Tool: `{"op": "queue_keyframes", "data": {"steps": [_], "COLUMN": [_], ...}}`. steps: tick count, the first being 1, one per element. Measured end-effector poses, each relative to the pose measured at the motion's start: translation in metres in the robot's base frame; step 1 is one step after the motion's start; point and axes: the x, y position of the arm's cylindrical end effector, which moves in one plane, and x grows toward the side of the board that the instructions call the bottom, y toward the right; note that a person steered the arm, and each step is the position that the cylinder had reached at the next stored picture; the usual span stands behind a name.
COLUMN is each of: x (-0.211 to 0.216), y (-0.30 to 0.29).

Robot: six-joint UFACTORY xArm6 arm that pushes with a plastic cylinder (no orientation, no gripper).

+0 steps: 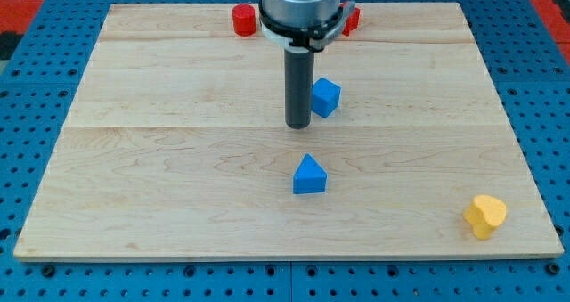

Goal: Point your arm towards blue triangle

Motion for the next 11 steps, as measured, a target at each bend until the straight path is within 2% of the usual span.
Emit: {"op": "queue_keyframes", "data": {"steps": [2, 6, 7, 9, 10, 11], "x": [0.004, 0.004, 0.014, 0.079, 0.090, 0.105], "y": [0.040, 0.040, 0.048, 0.063, 0.059, 0.020]}}
